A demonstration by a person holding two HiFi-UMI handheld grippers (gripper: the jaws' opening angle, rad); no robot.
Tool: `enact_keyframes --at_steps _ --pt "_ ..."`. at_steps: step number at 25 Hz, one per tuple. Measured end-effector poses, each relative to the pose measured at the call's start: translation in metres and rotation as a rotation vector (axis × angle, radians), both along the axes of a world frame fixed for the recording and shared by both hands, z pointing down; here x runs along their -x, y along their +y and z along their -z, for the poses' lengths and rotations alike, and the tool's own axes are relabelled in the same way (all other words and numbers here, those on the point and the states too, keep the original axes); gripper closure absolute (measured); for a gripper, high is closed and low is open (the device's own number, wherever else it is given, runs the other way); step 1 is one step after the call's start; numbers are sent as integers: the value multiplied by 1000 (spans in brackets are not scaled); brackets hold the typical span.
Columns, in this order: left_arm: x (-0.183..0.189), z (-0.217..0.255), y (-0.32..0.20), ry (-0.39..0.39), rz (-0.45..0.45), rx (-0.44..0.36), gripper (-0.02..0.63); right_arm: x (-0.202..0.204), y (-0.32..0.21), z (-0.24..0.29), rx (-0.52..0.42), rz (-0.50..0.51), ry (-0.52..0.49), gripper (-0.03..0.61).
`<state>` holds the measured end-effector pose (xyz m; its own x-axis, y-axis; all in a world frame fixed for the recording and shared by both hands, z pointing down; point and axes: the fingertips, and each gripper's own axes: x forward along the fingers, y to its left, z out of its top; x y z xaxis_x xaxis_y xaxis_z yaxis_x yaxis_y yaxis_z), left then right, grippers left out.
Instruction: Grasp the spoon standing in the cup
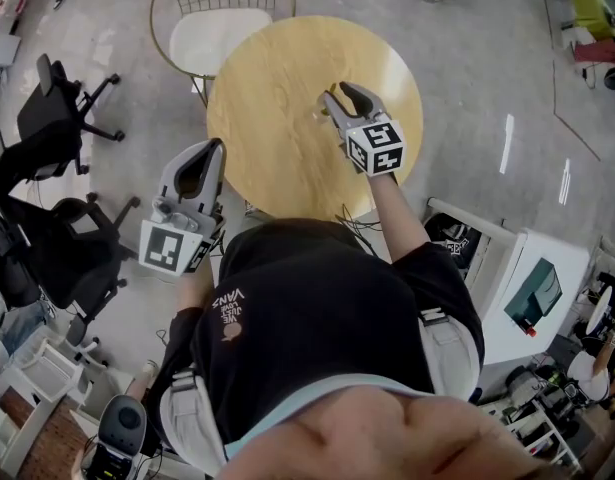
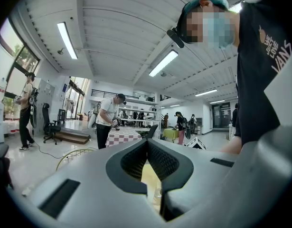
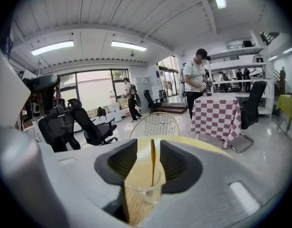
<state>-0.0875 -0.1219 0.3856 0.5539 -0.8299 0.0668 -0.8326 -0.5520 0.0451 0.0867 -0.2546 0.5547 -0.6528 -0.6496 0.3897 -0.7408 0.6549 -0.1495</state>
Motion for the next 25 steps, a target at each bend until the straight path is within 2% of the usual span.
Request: enact_keyframes --at_steps 6,8,13,16,25 --pt "3 -1 0 -2 10 0 603 4 -6 -11 6 31 56 442" --pt "5 -1 0 -1 10 -2 603 5 -7 -14 8 31 70 479" --pt "7 0 -1 -1 14 -4 603 5 -8 -18 12 31 83 504" --pt "7 -1 0 0 11 -3 603 5 -7 -19 10 26 92 551" --pt "7 0 0 1 9 -3 603 3 -7 -18 4 15 101 575"
